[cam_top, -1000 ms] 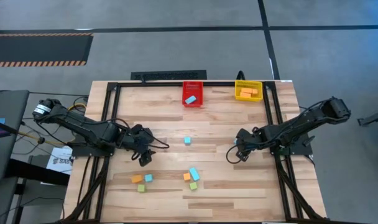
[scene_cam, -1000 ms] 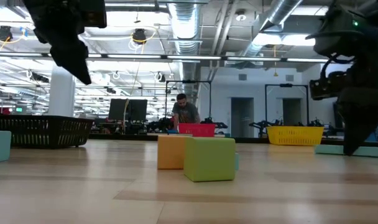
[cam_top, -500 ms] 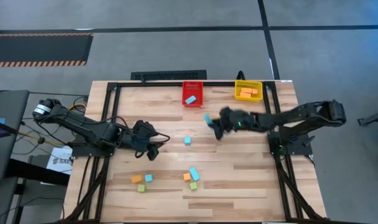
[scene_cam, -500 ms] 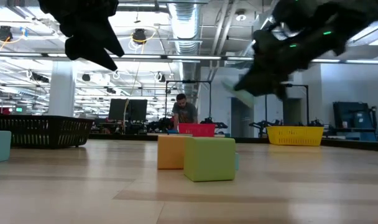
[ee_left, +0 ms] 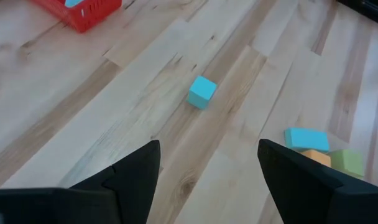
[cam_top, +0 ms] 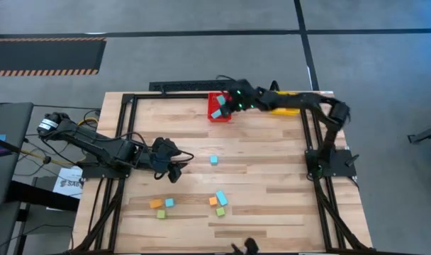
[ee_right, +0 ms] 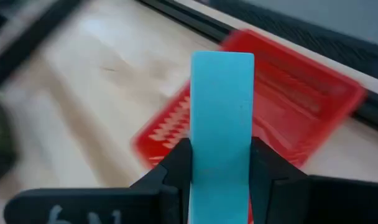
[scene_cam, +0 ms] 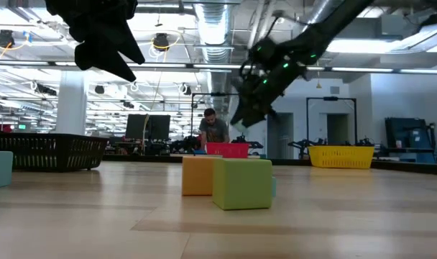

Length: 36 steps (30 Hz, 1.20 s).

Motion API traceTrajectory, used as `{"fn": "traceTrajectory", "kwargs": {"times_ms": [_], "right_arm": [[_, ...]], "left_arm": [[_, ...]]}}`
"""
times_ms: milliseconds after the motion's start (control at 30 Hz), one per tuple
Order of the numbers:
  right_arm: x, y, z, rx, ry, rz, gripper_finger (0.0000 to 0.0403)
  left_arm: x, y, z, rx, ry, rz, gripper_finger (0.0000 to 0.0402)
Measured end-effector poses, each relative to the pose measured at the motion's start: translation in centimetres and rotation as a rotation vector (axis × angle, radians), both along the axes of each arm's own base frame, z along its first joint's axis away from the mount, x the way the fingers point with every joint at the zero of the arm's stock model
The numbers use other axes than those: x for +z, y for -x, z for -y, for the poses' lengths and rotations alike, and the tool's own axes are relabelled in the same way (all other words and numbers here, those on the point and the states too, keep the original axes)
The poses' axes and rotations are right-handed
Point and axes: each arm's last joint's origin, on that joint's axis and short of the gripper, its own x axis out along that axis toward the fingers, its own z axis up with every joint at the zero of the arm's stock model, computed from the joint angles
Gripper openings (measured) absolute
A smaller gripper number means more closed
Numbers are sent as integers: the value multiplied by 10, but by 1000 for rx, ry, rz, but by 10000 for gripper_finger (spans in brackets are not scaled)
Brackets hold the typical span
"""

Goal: Sort & place blocks by color
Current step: Put the blue block into the red bin, then put the yellow block into the yellow bin

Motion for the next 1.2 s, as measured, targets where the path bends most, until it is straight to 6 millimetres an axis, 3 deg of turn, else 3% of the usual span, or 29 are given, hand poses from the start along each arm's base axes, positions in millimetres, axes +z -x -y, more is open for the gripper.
{"fn": "traceTrajectory", "kwargs": {"times_ms": [133, 433, 733, 900, 1000, 1200], "right_arm": [[1, -18, 23, 23, -5, -98, 104], [-1, -44, 46, 42, -12, -215, 109], [-3, -39, 54, -12, -15, -310, 244], [3, -37, 52, 0, -9, -312, 262], [23, -33, 43, 40, 27, -311, 263], [74, -18, -9, 244, 101, -392, 264]], "left_arm": [[0, 0, 0, -1, 1, 0, 258], [0, 0, 0, -6, -1, -6, 258], [-1, 1, 0, -17, -15, -22, 258], [-1, 1, 0, -49, -48, -34, 258], [-1, 1, 0, -66, -65, -41, 258], [-2, 2, -1, -116, -86, -72, 258]]}}
